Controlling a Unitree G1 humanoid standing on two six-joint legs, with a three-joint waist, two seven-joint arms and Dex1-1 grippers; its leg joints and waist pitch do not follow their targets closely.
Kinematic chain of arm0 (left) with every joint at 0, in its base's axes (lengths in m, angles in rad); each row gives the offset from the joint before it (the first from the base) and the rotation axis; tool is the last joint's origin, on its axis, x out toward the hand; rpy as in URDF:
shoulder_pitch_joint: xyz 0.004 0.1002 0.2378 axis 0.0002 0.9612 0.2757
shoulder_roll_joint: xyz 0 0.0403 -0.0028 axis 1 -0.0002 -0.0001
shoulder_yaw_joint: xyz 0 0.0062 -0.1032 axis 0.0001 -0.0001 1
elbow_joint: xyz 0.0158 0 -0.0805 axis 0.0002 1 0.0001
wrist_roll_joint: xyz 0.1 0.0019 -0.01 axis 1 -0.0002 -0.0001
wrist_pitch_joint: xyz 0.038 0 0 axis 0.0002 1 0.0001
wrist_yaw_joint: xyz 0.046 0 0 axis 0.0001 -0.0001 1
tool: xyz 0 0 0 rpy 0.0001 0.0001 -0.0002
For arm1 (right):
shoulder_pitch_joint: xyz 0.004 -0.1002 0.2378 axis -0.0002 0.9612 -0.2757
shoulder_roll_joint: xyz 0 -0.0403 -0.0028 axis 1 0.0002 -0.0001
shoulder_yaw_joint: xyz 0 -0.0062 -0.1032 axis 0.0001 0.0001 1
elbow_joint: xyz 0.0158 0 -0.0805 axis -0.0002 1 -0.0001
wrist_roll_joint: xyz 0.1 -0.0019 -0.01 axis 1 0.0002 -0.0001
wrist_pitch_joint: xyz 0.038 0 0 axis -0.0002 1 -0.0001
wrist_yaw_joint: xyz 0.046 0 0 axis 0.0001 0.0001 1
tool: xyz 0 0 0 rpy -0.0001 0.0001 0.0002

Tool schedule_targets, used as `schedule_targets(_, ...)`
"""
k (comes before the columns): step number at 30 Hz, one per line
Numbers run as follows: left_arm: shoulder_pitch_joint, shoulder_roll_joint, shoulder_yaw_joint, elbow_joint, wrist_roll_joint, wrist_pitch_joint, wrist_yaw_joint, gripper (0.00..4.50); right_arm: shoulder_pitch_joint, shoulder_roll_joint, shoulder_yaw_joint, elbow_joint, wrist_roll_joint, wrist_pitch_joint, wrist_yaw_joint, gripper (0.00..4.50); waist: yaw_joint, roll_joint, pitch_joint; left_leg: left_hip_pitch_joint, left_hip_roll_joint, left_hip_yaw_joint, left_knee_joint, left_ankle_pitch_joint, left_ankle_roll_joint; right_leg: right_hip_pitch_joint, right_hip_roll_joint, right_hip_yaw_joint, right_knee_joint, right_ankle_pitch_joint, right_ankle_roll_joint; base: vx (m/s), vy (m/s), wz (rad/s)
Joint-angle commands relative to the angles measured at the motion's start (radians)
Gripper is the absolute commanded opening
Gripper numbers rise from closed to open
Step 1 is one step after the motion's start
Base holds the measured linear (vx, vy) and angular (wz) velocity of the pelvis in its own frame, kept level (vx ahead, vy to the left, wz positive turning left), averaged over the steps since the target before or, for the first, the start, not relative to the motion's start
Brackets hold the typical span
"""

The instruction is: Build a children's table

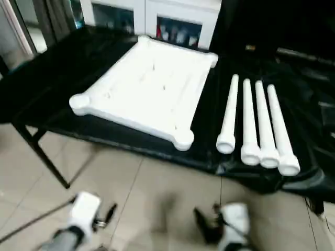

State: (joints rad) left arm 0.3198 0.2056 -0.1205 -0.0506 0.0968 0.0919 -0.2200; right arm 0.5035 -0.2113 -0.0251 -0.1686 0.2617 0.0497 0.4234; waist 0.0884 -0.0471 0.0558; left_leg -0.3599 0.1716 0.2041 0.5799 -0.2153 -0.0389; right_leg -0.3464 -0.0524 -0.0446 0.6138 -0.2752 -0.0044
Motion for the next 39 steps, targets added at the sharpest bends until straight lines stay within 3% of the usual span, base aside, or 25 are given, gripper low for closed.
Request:
schedule_targets(1,0.022,0.003,0.024,-0.117,-0.03,0.069,-0.013,3.84,0.021,-0.018,-0.029,-0.109,0.018,0.04,0.001,3.17,-0.001,0.008,-0.023,0.009,0.093,-0.05,-0.082,-0.22,0.072,0.01,-0.101,0.064,-0.084,-0.005,-0.144,0.0,0.0,0.0)
schedule_targets(5,0.024,0.002,0.094,-0.372,-0.063,0.207,0.007,3.84,0.011,-0.04,-0.125,-0.358,0.106,0.155,-0.073,3.17,-0.004,0.009,-0.023,0.011,0.089,-0.054,-0.084,-0.22,0.046,0.012,-0.095,0.063,-0.082,-0.033,-0.12,0.0,0.0,0.0)
schedule_targets(8,-0.12,-0.001,0.15,-0.471,-0.119,0.261,0.03,3.84,-0.138,-0.031,-0.163,-0.41,0.128,0.2,-0.179,3.17,-0.004,0.01,-0.025,0.017,0.08,-0.052,-0.08,-0.209,0.029,0.006,-0.092,0.062,-0.083,-0.058,-0.105,0.0,0.0,0.0)
schedule_targets(11,-0.221,0.004,0.164,-0.445,-0.136,0.233,0.032,3.84,-0.25,-0.025,-0.15,-0.364,0.087,0.251,-0.223,3.17,-0.006,0.007,-0.025,0.017,0.074,-0.05,-0.077,-0.204,0.004,0.003,-0.089,0.062,-0.086,-0.093,-0.084,0.0,0.0,0.0)
schedule_targets(14,-0.359,0.007,0.178,-0.371,-0.124,0.228,0.043,3.84,-0.398,-0.028,-0.11,-0.271,0.047,0.328,-0.225,3.17,-0.01,0.009,-0.043,0.018,0.065,-0.054,-0.067,-0.112,-0.012,0.011,-0.08,0.058,-0.063,0.028,-0.082,0.0,0.0,0.0)
schedule_targets(16,-0.426,-0.008,0.181,-0.299,-0.115,0.271,0.057,3.84,-0.483,0.002,-0.097,-0.192,0.038,0.322,-0.248,3.17,-0.009,0.0,-0.051,0.016,0.059,-0.047,-0.053,-0.01,0.003,0.011,-0.081,0.059,-0.046,0.191,-0.105,0.0,0.0,0.0)
schedule_targets(19,-0.483,-0.029,0.145,-0.181,-0.062,0.243,0.101,3.84,-0.597,0.011,-0.076,-0.07,0.008,0.343,-0.304,3.17,-0.002,-0.018,-0.055,0.007,0.056,-0.04,-0.047,0.006,0.033,0.024,-0.096,0.066,-0.043,0.213,-0.117,0.0,0.0,0.0)
schedule_targets(20,-0.484,-0.03,0.144,-0.178,-0.064,0.243,0.102,3.84,-0.6,0.011,-0.076,-0.066,0.008,0.345,-0.306,3.17,0.002,-0.015,-0.058,0.004,0.053,-0.037,-0.043,0.005,0.051,0.028,-0.108,0.071,-0.044,0.217,-0.124,0.0,0.0,0.0)
schedule_targets(21,-0.49,-0.028,0.122,-0.15,-0.041,0.22,0.11,3.84,-0.626,0.029,-0.083,-0.037,0.024,0.338,-0.322,3.17,0.016,-0.016,-0.057,0.045,0.049,0.014,-0.011,-0.076,-0.037,-0.013,-0.074,0.13,-0.061,0.122,-0.095,0.0,0.0,0.0)
schedule_targets(22,-0.494,-0.025,0.107,-0.13,-0.023,0.203,0.117,3.84,-0.643,0.043,-0.089,-0.017,0.034,0.329,-0.331,3.17,0.019,-0.03,-0.058,0.019,0.036,0.012,-0.008,-0.095,-0.05,0.013,-0.072,0.154,-0.063,0.102,-0.085,-0.01,0.031,-0.34)
schedule_targets(23,-0.501,-0.037,0.099,-0.117,-0.02,0.21,0.127,3.84,-0.66,0.046,-0.086,-0.005,0.026,0.329,-0.329,3.17,0.047,-0.039,-0.061,0.012,0.025,0.004,0.028,-0.163,-0.035,0.022,-0.101,0.218,-0.081,0.101,-0.078,-0.01,0.031,-0.34)
schedule_targets(24,-0.51,-0.045,0.093,-0.112,-0.009,0.204,0.144,3.84,-0.672,0.047,-0.081,0.002,0.016,0.329,-0.327,3.17,0.06,-0.039,-0.06,0.006,0.023,-0.008,0.053,-0.184,-0.017,0.027,-0.124,0.255,-0.093,0.099,-0.084,-0.001,0.089,-0.48)
schedule_targets(25,-0.521,-0.053,0.093,-0.108,-0.005,0.202,0.155,3.84,-0.683,0.046,-0.079,0.008,0.003,0.334,-0.323,3.17,0.08,-0.049,-0.052,-0.038,0.008,-0.045,0.118,-0.219,-0.001,0.052,-0.165,0.337,-0.12,0.075,-0.089,0.0,0.177,-0.5)
schedule_targets(26,-0.546,-0.06,0.102,-0.105,-0.01,0.223,0.162,3.84,-0.697,0.051,-0.088,0.014,0.005,0.341,-0.321,3.17,0.091,-0.039,-0.058,-0.072,0.021,-0.105,0.12,-0.146,-0.003,0.071,-0.158,0.341,-0.098,0.178,-0.125,0.0,0.177,-0.5)
schedule_targets(27,-0.546,-0.06,0.102,-0.105,-0.01,0.223,0.162,3.84,-0.697,0.051,-0.088,0.014,0.005,0.341,-0.321,3.17,0.077,-0.007,-0.073,-0.019,0.021,-0.094,0.026,-0.033,-0.023,0.027,-0.014,0.255,-0.042,0.315,-0.099,-0.008,0.201,-0.49)
schedule_targets(28,-0.56,-0.067,0.111,-0.099,-0.025,0.227,0.156,3.84,-0.706,0.049,-0.091,0.022,-0.002,0.347,-0.328,3.17,0.057,-0.012,-0.082,-0.012,0.017,-0.1,-0.012,0.094,0.046,0.026,0.014,0.174,0.005,0.407,-0.102,-0.019,0.205,-0.24)
schedule_targets(29,-0.574,-0.064,0.113,-0.099,-0.031,0.23,0.145,3.84,-0.714,0.053,-0.098,0.022,0.007,0.367,-0.338,3.17,-0.015,0.021,-0.1,0.1,0.074,-0.166,0.015,0.626,0.204,-0.116,0.015,0.052,0.076,0.148,-0.044,-0.019,0.205,-0.24)
schedule_targets(30,-0.581,-0.057,0.111,-0.096,-0.028,0.237,0.138,3.84,-0.718,0.056,-0.1,0.023,0.012,0.376,-0.346,3.17,-0.015,0.021,-0.1,0.1,0.074,-0.166,0.015,0.626,0.204,-0.116,0.015,0.052,0.076,0.148,-0.044,-0.021,0.216,-0.05)
schedule_targets(31,-0.596,-0.048,0.108,-0.086,-0.023,0.238,0.131,3.84,-0.725,0.054,-0.097,0.025,0.01,0.378,-0.353,3.17,-0.003,0.02,-0.071,0.009,0.073,-0.112,-0.032,0.563,0.069,-0.06,0.002,0.013,0.047,0.091,-0.025,-0.052,0.199,0.06)
schedule_targets(32,-0.607,-0.036,0.099,-0.078,-0.011,0.236,0.125,3.84,-0.726,0.053,-0.091,0.025,0.008,0.375,-0.352,3.17,-0.017,0.007,-0.068,0.018,0.049,-0.104,-0.034,0.35,-0.003,-0.044,-0.027,0.022,0.006,0.082,-0.024,-0.052,0.199,0.06)
schedule_targets(33,-0.616,-0.023,0.088,-0.07,0.006,0.243,0.121,3.84,-0.72,0.053,-0.082,0.027,-0.001,0.368,-0.354,3.17,-0.027,-0.023,-0.08,0.026,0.035,-0.108,-0.01,0.293,-0.022,-0.031,-0.053,0.038,-0.016,0.134,-0.04,-0.063,0.141,0.06)
schedule_targets(34,-0.621,-0.018,0.083,-0.066,0.014,0.234,0.118,3.84,-0.714,0.057,-0.079,0.029,-0.007,0.363,-0.356,3.17,-0.018,-0.016,-0.064,0.019,0.03,-0.094,-0.02,0.173,-0.05,-0.034,-0.069,0.047,-0.033,0.101,-0.058,-0.083,0.084,0.01)
schedule_targets(35,-0.621,-0.018,0.08,-0.069,0.011,0.229,0.111,3.84,-0.706,0.066,-0.078,0.031,-0.005,0.359,-0.357,3.17,-0.021,-0.023,-0.059,0.008,0.033,-0.093,-0.035,-0.024,-0.067,-0.017,-0.092,0.061,-0.047,0.032,-0.094,-0.083,0.084,0.01)
schedule_targets(36,-0.627,-0.015,0.074,-0.071,0.015,0.235,0.107,3.84,-0.702,0.076,-0.075,0.043,-0.008,0.355,-0.354,3.17,-0.024,-0.052,-0.056,0.007,0.04,-0.089,-0.047,-0.172,-0.069,-0.016,-0.1,0.063,-0.064,-0.065,-0.108,-0.101,0.049,0.01)
schedule_targets(39,-0.633,-0.03,0.084,-0.072,0.004,0.252,0.121,3.84,-0.716,0.09,-0.072,0.073,-0.012,0.356,-0.35,3.17,-0.036,-0.018,-0.043,0.032,0.046,-0.1,-0.061,-0.506,-0.099,-0.041,-0.11,0.061,-0.087,-0.365,-0.084,-0.078,-0.005,0.04)
